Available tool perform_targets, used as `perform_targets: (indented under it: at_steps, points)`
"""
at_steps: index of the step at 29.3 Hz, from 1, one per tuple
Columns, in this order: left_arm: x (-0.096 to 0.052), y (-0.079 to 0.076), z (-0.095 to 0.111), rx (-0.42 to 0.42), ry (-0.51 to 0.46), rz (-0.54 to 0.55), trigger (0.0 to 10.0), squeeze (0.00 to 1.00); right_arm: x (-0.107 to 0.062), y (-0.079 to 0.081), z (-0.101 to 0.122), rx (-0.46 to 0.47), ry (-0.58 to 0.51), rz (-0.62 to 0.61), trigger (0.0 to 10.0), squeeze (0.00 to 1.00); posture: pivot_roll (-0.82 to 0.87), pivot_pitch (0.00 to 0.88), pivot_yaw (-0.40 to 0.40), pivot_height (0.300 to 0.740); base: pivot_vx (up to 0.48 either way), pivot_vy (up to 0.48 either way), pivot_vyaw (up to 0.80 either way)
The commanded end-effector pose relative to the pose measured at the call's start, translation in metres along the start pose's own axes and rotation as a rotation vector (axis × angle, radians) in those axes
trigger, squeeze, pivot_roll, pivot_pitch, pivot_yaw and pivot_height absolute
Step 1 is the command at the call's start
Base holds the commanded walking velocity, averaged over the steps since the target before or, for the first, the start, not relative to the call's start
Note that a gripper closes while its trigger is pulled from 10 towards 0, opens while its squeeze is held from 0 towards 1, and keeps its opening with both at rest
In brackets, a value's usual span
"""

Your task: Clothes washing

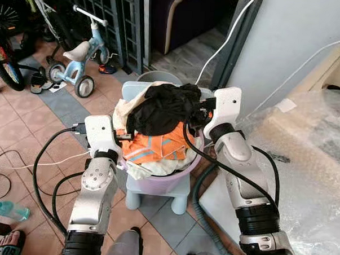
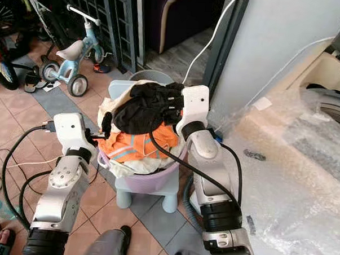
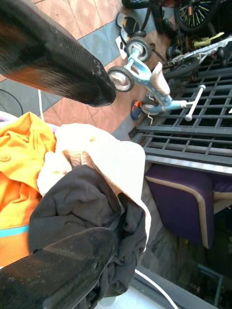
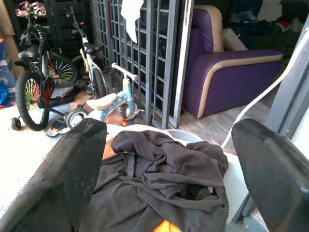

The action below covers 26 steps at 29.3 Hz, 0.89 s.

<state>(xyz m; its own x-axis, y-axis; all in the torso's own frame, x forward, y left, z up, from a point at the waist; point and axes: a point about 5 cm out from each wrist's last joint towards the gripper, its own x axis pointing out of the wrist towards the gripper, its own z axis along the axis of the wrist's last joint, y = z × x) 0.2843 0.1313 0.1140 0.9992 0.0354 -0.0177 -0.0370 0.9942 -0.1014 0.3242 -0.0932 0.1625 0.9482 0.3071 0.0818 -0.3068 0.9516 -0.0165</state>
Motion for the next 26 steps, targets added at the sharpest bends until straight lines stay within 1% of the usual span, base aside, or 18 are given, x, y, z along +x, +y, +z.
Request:
perform_targets:
  at_steps: [1, 5, 11, 12, 13, 15, 17, 18, 19, 20, 22, 25, 26]
  points:
    - [0.000, -0.002, -0.002, -0.003, 0.016, -0.009, 10.0, 0.00, 0.001, 0.002, -0.003, -0.007, 0.029, 0.007, 10.0, 0.00, 0.06, 0.076, -0.026, 0.740, 0.277, 0.390, 0.00]
    - [-0.001, -0.002, -0.003, 0.005, 0.015, -0.014, 10.0, 0.00, 0.000, 0.003, -0.011, 0.000, 0.069, 0.005, 10.0, 0.00, 0.06, 0.080, -0.024, 0.740, 0.294, 0.360, 0.00]
    - [-0.001, -0.001, -0.003, 0.005, 0.020, -0.012, 10.0, 0.00, -0.003, 0.002, -0.022, -0.022, 0.139, 0.018, 10.0, 0.00, 0.06, 0.088, -0.023, 0.740, 0.000, 0.000, 0.00]
    - [-0.002, -0.001, -0.003, 0.003, 0.019, -0.014, 10.0, 0.00, -0.004, 0.003, -0.027, -0.035, 0.164, 0.029, 10.0, 0.00, 0.06, 0.089, -0.022, 0.740, 0.000, 0.000, 0.00]
    - [-0.002, -0.001, -0.003, 0.003, 0.019, -0.014, 10.0, 0.00, -0.004, 0.003, -0.027, -0.035, 0.164, 0.029, 10.0, 0.00, 0.06, 0.089, -0.022, 0.740, 0.000, 0.000, 0.00]
    - [-0.005, -0.001, -0.003, 0.007, 0.022, -0.010, 10.0, 0.00, -0.008, 0.002, -0.036, -0.038, 0.207, 0.041, 10.0, 0.00, 0.07, 0.098, -0.020, 0.740, 0.000, 0.000, 0.00]
    - [-0.006, 0.000, -0.003, 0.008, 0.024, -0.007, 10.0, 0.00, -0.009, 0.002, -0.040, -0.045, 0.225, 0.051, 10.0, 0.00, 0.07, 0.103, -0.020, 0.740, 0.000, 0.000, 0.00]
    - [-0.009, 0.002, -0.004, 0.014, 0.026, -0.003, 10.0, 0.00, -0.010, 0.003, -0.046, -0.057, 0.247, 0.071, 10.0, 0.00, 0.08, 0.109, -0.019, 0.740, 0.000, 0.000, 0.00]
    - [-0.010, 0.003, -0.004, 0.017, 0.028, -0.002, 10.0, 0.00, -0.011, 0.003, -0.048, -0.052, 0.254, 0.083, 10.0, 0.00, 0.08, 0.109, -0.019, 0.740, 0.000, 0.000, 0.00]
    - [-0.010, 0.004, -0.005, 0.023, 0.032, 0.002, 10.0, 0.00, -0.011, 0.003, -0.049, -0.072, 0.253, 0.089, 10.0, 0.00, 0.08, 0.110, -0.019, 0.740, 0.000, 0.000, 0.00]
    - [-0.011, 0.006, -0.005, 0.029, 0.035, 0.010, 10.0, 0.00, -0.012, 0.001, -0.051, -0.099, 0.253, 0.081, 10.0, 0.00, 0.09, 0.114, -0.019, 0.740, 0.000, 0.000, 0.67]
    - [-0.017, 0.016, -0.010, 0.052, 0.061, 0.053, 10.0, 0.00, -0.015, -0.003, -0.068, -0.063, 0.299, 0.039, 10.0, 0.00, 0.11, 0.130, -0.018, 0.740, 0.000, 0.000, 0.67]
    - [-0.017, 0.016, -0.010, 0.052, 0.061, 0.053, 10.0, 0.00, -0.015, -0.003, -0.068, -0.063, 0.299, 0.039, 10.0, 0.00, 0.11, 0.130, -0.018, 0.740, 0.000, 0.000, 0.64]
